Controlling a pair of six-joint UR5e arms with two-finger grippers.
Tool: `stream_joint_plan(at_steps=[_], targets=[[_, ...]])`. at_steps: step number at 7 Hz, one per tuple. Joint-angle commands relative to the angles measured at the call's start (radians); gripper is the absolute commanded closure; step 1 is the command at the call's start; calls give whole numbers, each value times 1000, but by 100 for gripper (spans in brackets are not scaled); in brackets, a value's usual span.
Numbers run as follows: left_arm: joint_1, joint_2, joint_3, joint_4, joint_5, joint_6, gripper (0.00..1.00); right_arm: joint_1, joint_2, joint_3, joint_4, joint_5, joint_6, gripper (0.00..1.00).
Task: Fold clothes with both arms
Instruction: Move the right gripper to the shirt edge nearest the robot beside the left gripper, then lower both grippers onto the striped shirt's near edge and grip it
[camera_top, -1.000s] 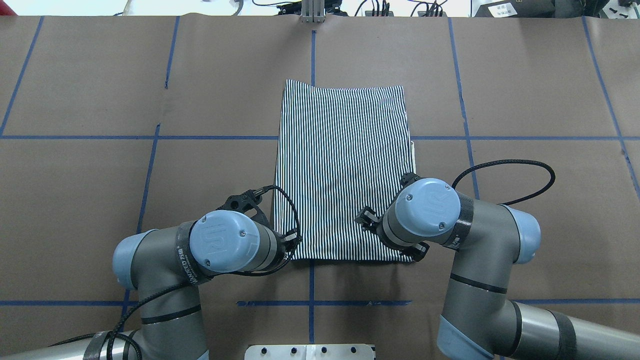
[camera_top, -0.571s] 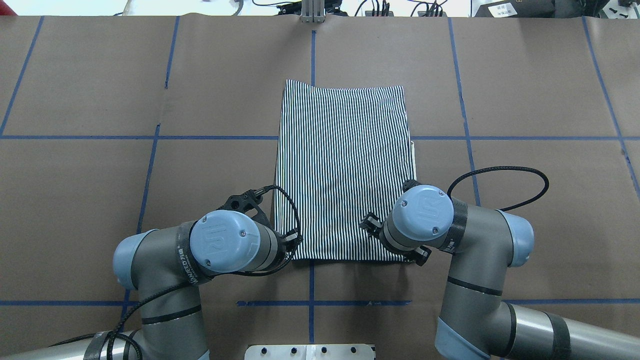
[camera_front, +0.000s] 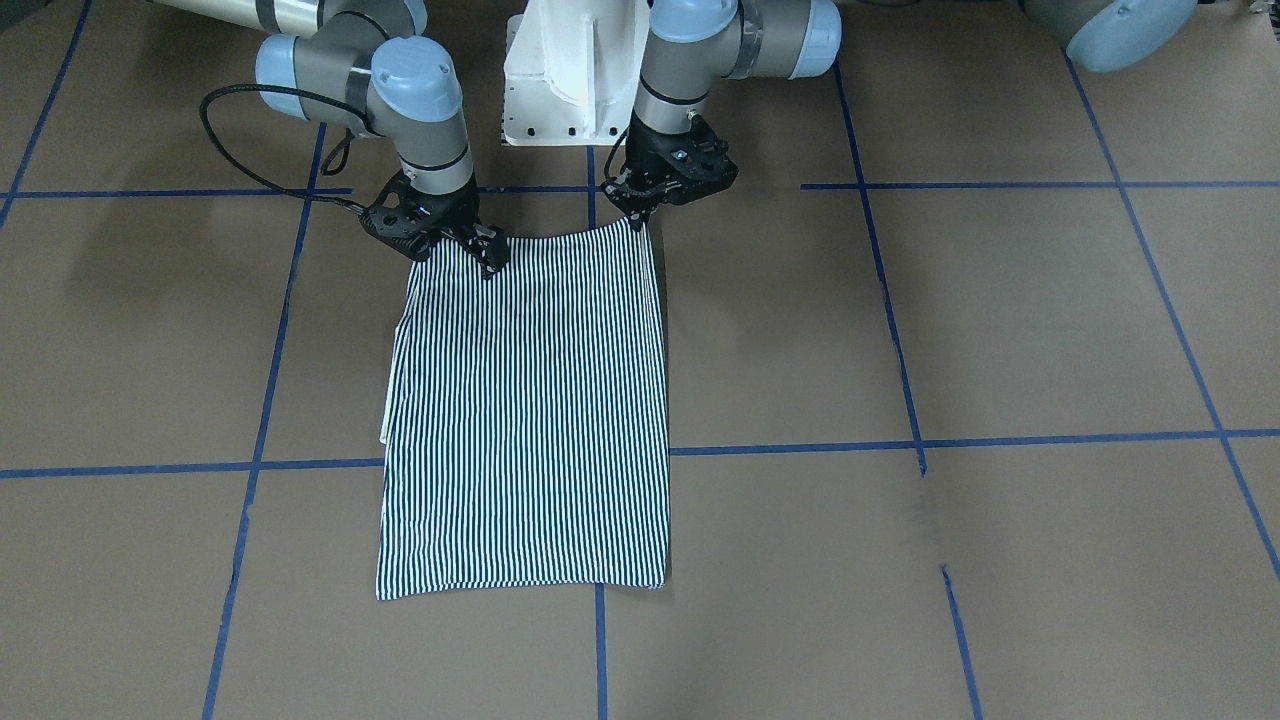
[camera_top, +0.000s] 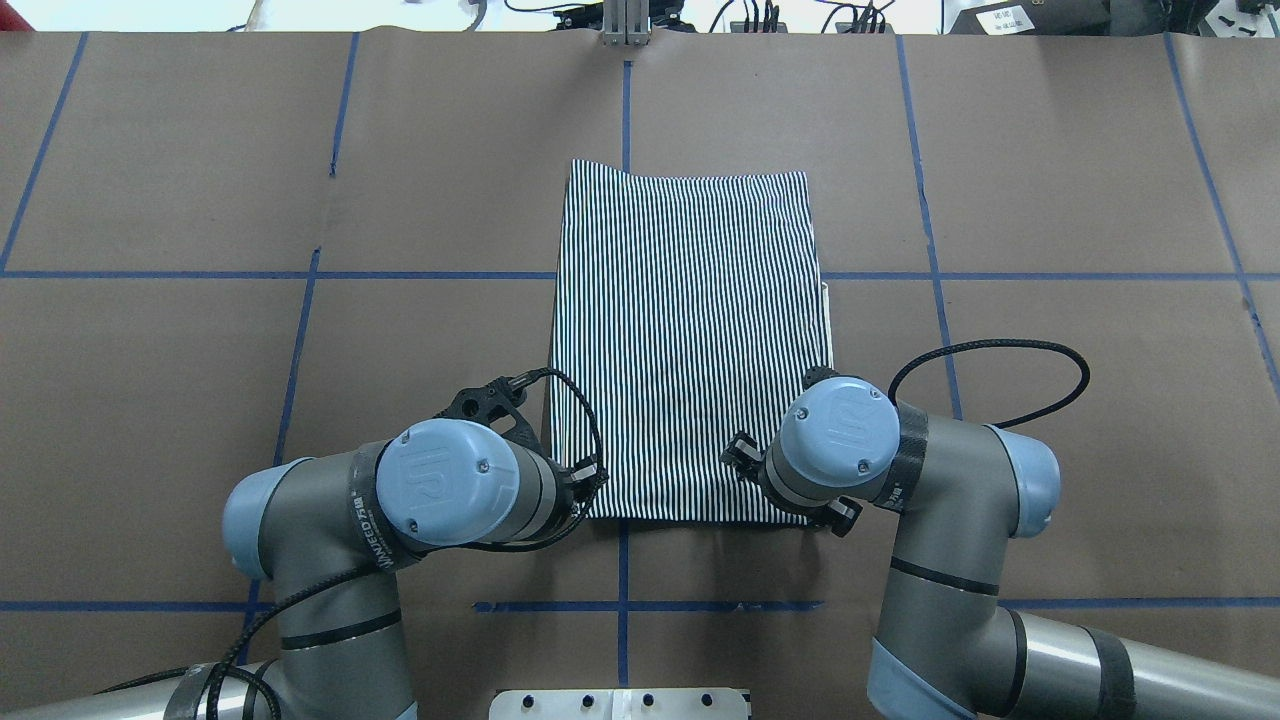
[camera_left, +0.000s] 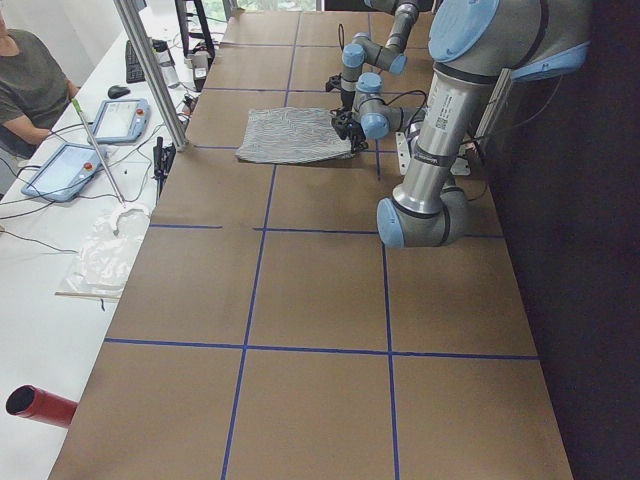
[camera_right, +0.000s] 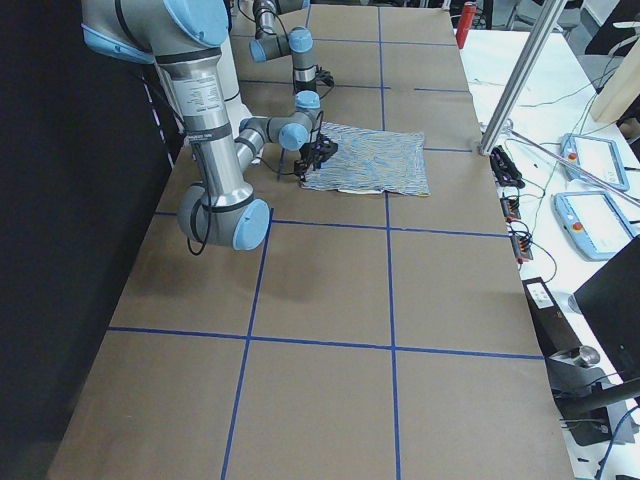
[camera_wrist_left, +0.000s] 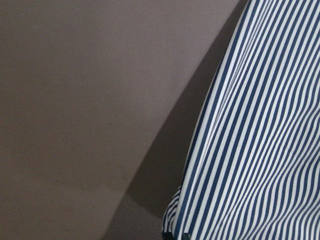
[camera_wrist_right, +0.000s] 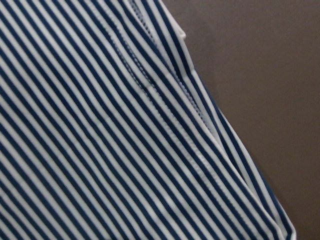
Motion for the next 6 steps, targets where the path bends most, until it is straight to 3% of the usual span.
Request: stream_joint_plan(at_steps=[1, 2, 3, 6], targets=[[0, 0, -2, 1, 0, 0, 100, -3, 0, 1, -1, 1, -1, 68], [-3, 0, -4, 1, 0, 0, 100, -3, 5, 1, -1, 2, -1, 90], [0, -2, -5, 1, 0, 0, 100, -3, 8, 4, -1, 2, -1, 100], [0, -2, -5, 1, 0, 0, 100, 4, 9, 19, -1, 2, -1, 100]])
